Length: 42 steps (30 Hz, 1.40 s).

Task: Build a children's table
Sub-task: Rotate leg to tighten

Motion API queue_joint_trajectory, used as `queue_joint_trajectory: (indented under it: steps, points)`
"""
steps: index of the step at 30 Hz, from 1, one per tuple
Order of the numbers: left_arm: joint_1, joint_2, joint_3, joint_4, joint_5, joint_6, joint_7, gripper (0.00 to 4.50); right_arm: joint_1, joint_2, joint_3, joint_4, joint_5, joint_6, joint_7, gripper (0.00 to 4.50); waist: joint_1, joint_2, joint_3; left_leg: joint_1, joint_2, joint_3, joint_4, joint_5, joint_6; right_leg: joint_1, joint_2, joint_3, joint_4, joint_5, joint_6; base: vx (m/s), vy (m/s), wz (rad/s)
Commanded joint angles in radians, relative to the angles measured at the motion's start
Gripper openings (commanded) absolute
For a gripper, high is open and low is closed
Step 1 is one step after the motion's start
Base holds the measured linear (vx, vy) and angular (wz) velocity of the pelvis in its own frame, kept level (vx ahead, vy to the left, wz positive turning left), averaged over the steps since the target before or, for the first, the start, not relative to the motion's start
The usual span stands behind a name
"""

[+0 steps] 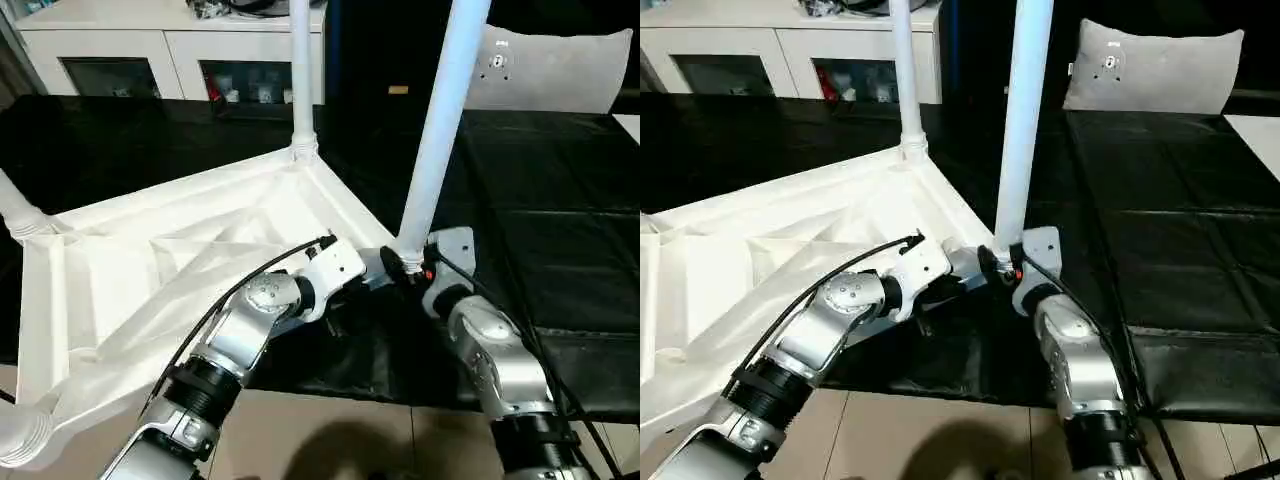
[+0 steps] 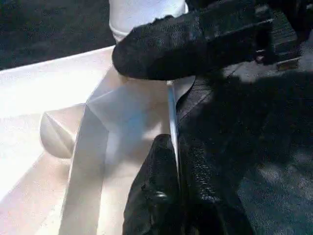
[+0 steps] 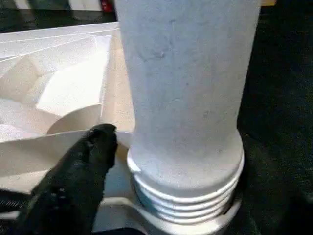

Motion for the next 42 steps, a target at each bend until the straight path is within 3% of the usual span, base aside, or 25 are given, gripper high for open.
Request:
queue_joint_trajectory:
  steps: [1,3,4,6,11,14,16,20,23,24,25,42]
  points:
    - [-0.023,0.029,-0.026,0.002,-0.003,-0.050,-0.056,0.00,0.019,-0.043,0.035,-0.074,0.058,-0.038,0.146,4.37,0.004,-0.011,-0.067,-0.021,0.054,-0.014,-0.067,-0.011,0.128,0.076,-0.080,0.075,-0.068,-0.246,-0.102,0.000,0.000,0.00]
    - [-0.022,0.043,-0.029,0.003,-0.006,-0.058,-0.076,0.00,0.026,-0.073,0.041,-0.080,0.064,-0.047,0.187,4.42,0.008,-0.013,-0.067,-0.022,0.052,-0.013,-0.065,-0.014,0.139,0.078,-0.080,0.075,-0.068,-0.244,-0.098,0.000,0.000,0.00]
    - [-0.017,0.080,-0.039,0.001,-0.018,-0.095,-0.140,0.00,0.041,-0.159,0.058,-0.081,0.064,-0.071,0.291,4.47,0.013,-0.011,-0.068,-0.021,0.052,-0.016,-0.066,-0.016,0.142,0.080,-0.080,0.072,-0.069,-0.245,-0.094,0.000,0.000,0.00]
    - [-0.012,0.104,-0.048,0.000,-0.027,-0.130,-0.189,0.00,0.047,-0.212,0.059,-0.078,0.069,-0.082,0.363,4.47,0.012,-0.012,-0.066,-0.021,0.053,-0.012,-0.065,-0.025,0.148,0.077,-0.079,0.073,-0.070,-0.258,-0.096,0.000,0.000,0.00]
    - [0.002,0.160,-0.075,-0.018,-0.056,-0.167,-0.318,0.00,0.040,-0.304,0.042,-0.085,0.115,-0.071,0.516,4.47,0.025,-0.014,-0.066,-0.015,0.056,-0.011,-0.066,-0.025,0.146,0.072,-0.079,0.075,-0.073,-0.294,-0.097,0.000,0.000,0.00]
    - [-0.003,0.202,-0.095,-0.010,-0.062,-0.204,-0.394,0.00,0.033,-0.384,0.073,-0.083,0.093,-0.124,0.611,4.47,0.034,-0.014,-0.068,-0.017,0.060,-0.014,-0.065,-0.013,0.149,0.073,-0.080,0.075,-0.065,-0.265,-0.109,0.000,0.000,0.00]
    - [-0.009,0.220,-0.101,0.001,-0.067,-0.226,-0.428,0.00,0.028,-0.421,0.087,-0.083,0.109,-0.122,0.668,4.47,0.039,-0.022,-0.069,-0.017,0.059,-0.011,-0.064,-0.012,0.153,0.075,-0.081,0.077,-0.063,-0.254,-0.114,0.000,0.000,0.00]
    - [-0.027,0.259,-0.113,0.026,-0.073,-0.273,-0.510,0.00,0.024,-0.486,0.130,-0.103,0.134,-0.097,0.821,4.47,0.048,-0.021,-0.068,-0.016,0.056,-0.009,-0.063,-0.015,0.159,0.075,-0.079,0.075,-0.067,-0.283,-0.107,0.000,0.000,0.00]
    - [-0.031,0.276,-0.121,0.023,-0.087,-0.282,-0.556,0.00,0.023,-0.500,0.158,-0.106,0.133,-0.093,0.868,4.47,0.050,-0.020,-0.068,-0.016,0.060,-0.011,-0.065,-0.018,0.153,0.072,-0.079,0.074,-0.066,-0.293,-0.102,0.000,0.000,0.00]
    - [-0.032,0.279,-0.122,0.022,-0.090,-0.284,-0.566,0.00,0.022,-0.501,0.164,-0.106,0.138,-0.091,0.877,4.47,0.050,-0.026,-0.068,-0.017,0.060,-0.010,-0.065,-0.020,0.149,0.074,-0.080,0.074,-0.067,-0.296,-0.102,0.000,0.000,0.00]
    - [-0.033,0.282,-0.124,0.021,-0.092,-0.287,-0.575,0.00,0.021,-0.501,0.170,-0.105,0.141,-0.088,0.883,4.19,0.052,-0.025,-0.069,-0.017,0.060,-0.011,-0.065,-0.016,0.146,0.073,-0.080,0.074,-0.065,-0.298,-0.104,0.000,0.000,0.00]
    - [-0.043,0.288,-0.127,0.039,-0.106,-0.309,-0.615,0.00,0.014,-0.485,0.190,-0.092,0.166,-0.067,0.908,2.85,0.056,-0.023,-0.070,-0.017,0.057,-0.009,-0.065,-0.012,0.128,0.075,-0.079,0.073,-0.067,-0.301,-0.093,0.000,0.000,0.00]
